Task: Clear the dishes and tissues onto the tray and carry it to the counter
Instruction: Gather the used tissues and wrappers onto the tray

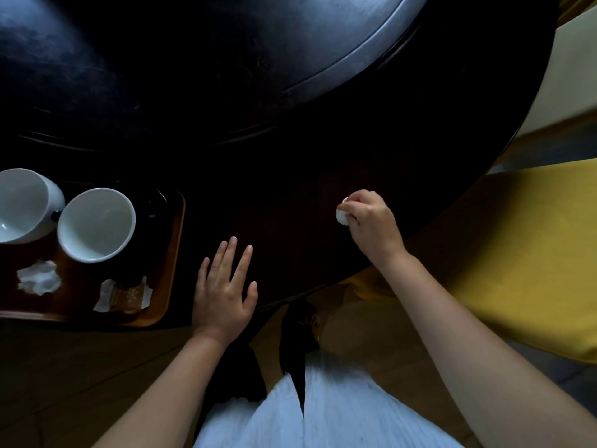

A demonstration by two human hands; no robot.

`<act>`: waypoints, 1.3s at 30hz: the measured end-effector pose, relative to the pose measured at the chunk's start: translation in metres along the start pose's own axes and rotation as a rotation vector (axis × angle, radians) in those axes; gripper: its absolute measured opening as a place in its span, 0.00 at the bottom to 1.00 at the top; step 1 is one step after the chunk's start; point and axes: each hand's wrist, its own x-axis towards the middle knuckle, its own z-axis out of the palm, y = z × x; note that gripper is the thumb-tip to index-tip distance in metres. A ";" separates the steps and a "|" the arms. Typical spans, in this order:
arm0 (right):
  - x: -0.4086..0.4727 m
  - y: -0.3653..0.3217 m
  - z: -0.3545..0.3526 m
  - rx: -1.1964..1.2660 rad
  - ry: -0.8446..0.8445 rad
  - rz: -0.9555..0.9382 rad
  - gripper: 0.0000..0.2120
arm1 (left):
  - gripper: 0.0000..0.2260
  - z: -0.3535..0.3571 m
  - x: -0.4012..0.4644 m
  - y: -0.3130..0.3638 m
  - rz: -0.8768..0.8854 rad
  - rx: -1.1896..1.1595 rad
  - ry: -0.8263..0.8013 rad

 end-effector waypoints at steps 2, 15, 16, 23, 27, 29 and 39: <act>-0.012 -0.002 0.003 -0.103 -0.023 -0.069 0.06 | 0.25 0.000 0.000 0.000 0.000 0.002 0.000; -0.076 -0.010 -0.008 0.188 -0.105 0.018 0.06 | 0.25 0.001 -0.001 0.001 -0.001 0.003 0.005; -0.071 -0.008 -0.010 0.196 -0.069 0.037 0.05 | 0.25 0.001 -0.001 0.001 -0.002 0.004 0.006; -0.034 -0.001 0.001 0.010 0.049 0.202 0.07 | 0.25 0.002 0.000 0.000 0.001 -0.004 0.009; -0.074 -0.021 0.011 0.062 0.012 0.101 0.06 | 0.25 0.003 -0.001 -0.001 0.001 0.001 0.002; -0.091 -0.031 0.014 0.119 -0.023 0.077 0.06 | 0.25 0.003 -0.001 -0.001 -0.002 0.001 -0.001; -0.101 -0.075 0.009 0.295 -0.026 0.143 0.09 | 0.26 -0.001 -0.003 -0.003 0.013 0.028 -0.089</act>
